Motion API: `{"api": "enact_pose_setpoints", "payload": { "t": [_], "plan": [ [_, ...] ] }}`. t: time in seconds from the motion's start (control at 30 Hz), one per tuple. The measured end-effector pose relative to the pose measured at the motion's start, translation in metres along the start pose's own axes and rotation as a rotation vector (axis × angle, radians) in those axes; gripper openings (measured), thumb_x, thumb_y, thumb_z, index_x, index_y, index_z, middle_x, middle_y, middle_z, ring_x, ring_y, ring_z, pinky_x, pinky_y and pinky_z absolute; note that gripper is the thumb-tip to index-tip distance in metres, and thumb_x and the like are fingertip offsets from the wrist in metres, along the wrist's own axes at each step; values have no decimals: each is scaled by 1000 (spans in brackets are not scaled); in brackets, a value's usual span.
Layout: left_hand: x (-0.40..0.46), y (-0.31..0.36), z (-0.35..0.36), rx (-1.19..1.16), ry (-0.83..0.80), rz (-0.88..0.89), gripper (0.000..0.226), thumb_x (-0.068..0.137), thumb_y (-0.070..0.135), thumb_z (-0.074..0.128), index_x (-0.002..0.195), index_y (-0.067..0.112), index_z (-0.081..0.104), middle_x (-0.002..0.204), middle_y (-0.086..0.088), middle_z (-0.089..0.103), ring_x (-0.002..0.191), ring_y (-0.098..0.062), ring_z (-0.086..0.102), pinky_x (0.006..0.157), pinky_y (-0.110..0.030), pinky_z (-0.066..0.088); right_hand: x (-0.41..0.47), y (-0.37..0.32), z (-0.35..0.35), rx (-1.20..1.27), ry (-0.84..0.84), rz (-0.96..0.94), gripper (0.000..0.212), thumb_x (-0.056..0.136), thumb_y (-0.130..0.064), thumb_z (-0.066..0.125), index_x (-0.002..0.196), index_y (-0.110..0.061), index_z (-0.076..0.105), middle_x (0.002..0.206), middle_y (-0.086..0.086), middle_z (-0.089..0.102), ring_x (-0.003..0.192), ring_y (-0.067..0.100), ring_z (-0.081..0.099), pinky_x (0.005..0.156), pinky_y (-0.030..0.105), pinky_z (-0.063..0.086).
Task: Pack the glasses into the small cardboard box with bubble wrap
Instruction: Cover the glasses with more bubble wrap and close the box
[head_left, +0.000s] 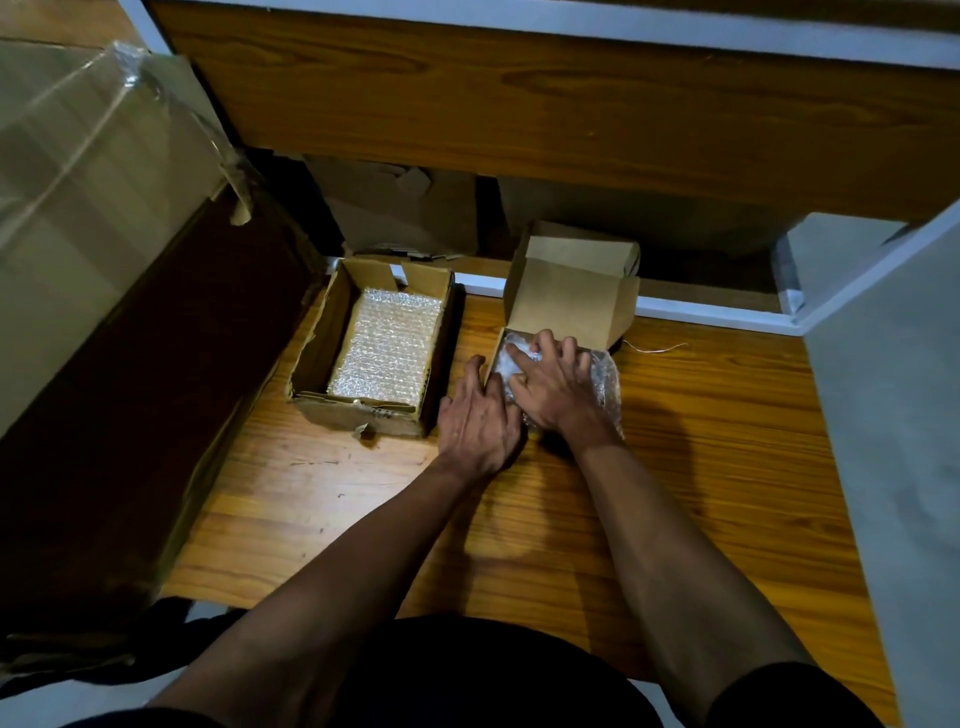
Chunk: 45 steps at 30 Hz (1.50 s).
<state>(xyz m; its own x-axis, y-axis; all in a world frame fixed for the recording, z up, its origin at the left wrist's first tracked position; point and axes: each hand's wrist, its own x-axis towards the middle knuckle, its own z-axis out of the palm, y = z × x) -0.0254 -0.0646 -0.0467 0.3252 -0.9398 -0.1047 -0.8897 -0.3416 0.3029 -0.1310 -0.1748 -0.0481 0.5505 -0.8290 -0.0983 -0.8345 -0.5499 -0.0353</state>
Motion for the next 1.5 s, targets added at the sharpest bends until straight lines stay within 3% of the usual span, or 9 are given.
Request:
{"api": "enact_pose_setpoints", "payload": {
  "t": [0.23,0.4,0.57,0.7,0.8,0.97,1.13,1.33,1.5],
  "plan": [
    [1,-7,2,-33,6,58,57,99,51,35,145,18,47,163,-11,24,141,-32,42,101,-53,46,6,-10,-14,-87,-73,13,59,102,-61,36,156,-41,39,152,10,31,128,31,37,103,47,35],
    [3,-12,0,18,-20,80,64,97,55,28,147,19,45,165,-12,23,144,-33,41,101,-55,46,14,-21,-18,-126,-66,51,45,100,-55,44,140,-38,56,144,10,35,124,30,39,100,45,36],
    [3,-12,-3,32,-54,77,71,96,58,24,153,19,42,168,-11,19,148,-33,37,106,-57,44,20,-25,-19,-102,-99,82,39,101,-51,47,135,-36,58,142,11,31,122,32,38,102,45,36],
    [-2,-15,-4,17,-20,106,63,103,54,28,155,21,39,169,-10,18,148,-32,37,108,-58,43,11,-13,-13,44,-41,49,46,103,-44,46,149,-37,47,143,10,31,120,31,37,104,45,37],
    [-13,-24,-1,1,42,148,59,109,52,24,159,23,34,164,-7,26,139,-28,46,104,-54,48,-9,4,-6,176,104,-39,48,104,-37,47,152,-33,45,138,10,41,117,28,43,100,43,42],
    [-26,-37,2,54,140,245,51,110,46,25,151,22,44,148,-6,43,118,-26,51,89,-44,48,-38,24,7,223,237,-111,54,100,-50,52,145,-22,56,142,13,53,130,31,49,113,48,40],
    [-20,-38,-8,165,147,300,46,109,44,29,142,21,53,142,-5,48,112,-25,47,86,-43,43,-51,35,15,215,182,-119,59,99,-58,52,147,-24,59,155,14,48,146,34,40,124,52,25],
    [-4,-42,-28,186,129,444,43,99,48,43,125,21,66,121,-5,60,107,-24,51,81,-40,41,-44,41,9,266,136,-147,57,97,-57,54,141,-23,64,151,14,53,140,33,46,118,51,37],
    [2,-43,-37,169,138,536,36,91,46,53,113,19,64,106,-5,64,98,-25,54,76,-40,42,-45,38,-3,297,156,-205,41,91,-44,72,127,-31,60,148,7,50,139,29,43,113,47,40]
  ]
}}
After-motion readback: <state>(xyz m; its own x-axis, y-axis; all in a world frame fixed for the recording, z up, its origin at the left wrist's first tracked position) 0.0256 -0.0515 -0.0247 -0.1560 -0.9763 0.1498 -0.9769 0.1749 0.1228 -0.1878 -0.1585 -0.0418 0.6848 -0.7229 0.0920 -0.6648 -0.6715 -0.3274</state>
